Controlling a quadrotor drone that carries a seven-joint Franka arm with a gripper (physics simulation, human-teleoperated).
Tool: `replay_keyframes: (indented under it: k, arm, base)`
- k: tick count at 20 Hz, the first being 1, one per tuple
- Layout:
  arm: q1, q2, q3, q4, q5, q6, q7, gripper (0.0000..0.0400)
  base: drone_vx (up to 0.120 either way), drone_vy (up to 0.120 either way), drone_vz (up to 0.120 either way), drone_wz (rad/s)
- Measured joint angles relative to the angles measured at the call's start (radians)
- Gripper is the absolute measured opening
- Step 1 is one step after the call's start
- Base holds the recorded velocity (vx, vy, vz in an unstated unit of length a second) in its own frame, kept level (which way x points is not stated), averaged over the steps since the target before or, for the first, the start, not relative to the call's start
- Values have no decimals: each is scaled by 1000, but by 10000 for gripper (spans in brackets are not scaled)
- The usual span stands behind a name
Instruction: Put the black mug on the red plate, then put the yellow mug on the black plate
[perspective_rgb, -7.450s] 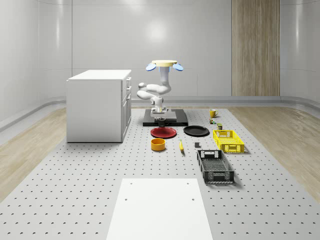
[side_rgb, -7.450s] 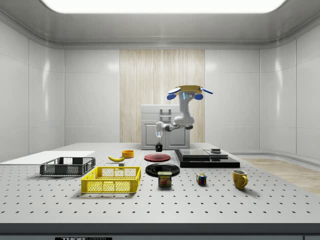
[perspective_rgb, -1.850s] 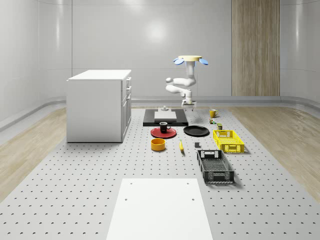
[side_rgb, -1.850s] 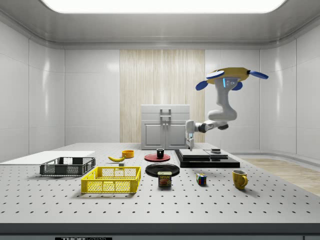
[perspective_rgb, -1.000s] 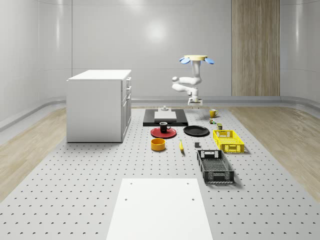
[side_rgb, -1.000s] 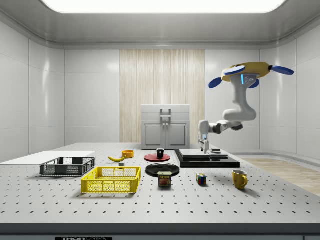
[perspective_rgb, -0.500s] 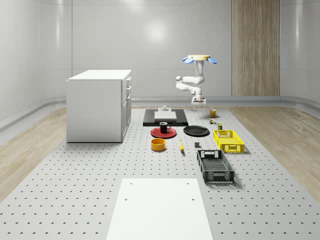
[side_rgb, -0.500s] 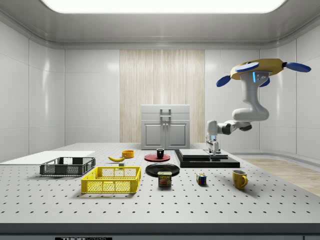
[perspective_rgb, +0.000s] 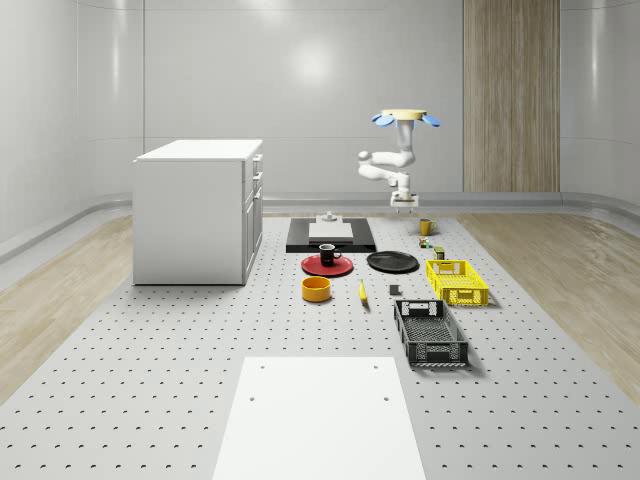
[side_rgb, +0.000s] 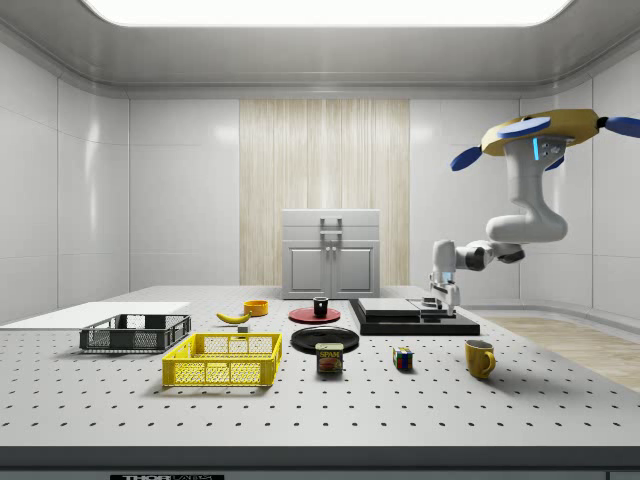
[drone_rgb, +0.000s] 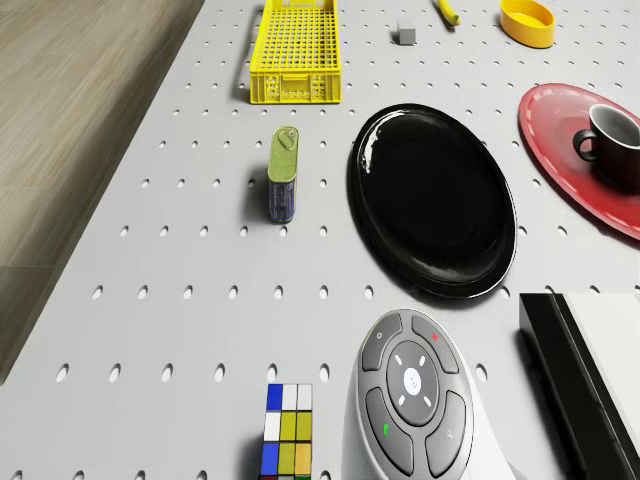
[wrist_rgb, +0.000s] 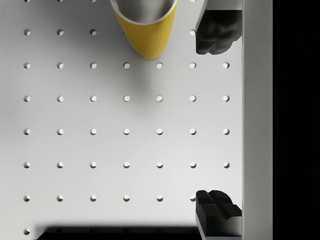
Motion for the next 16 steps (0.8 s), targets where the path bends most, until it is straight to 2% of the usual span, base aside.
replay_keyframes:
  k: [9, 12, 16]
  arm:
    - [0, 1, 0, 0, 0, -1, 0, 400]
    - [0, 1, 0, 0, 0, -1, 0, 400]
    - [1, 1, 0, 0, 0, -1, 0, 400]
  base:
    - [-120, 120, 0, 0]
    - [0, 120, 0, 0]
    - [0, 120, -120, 0]
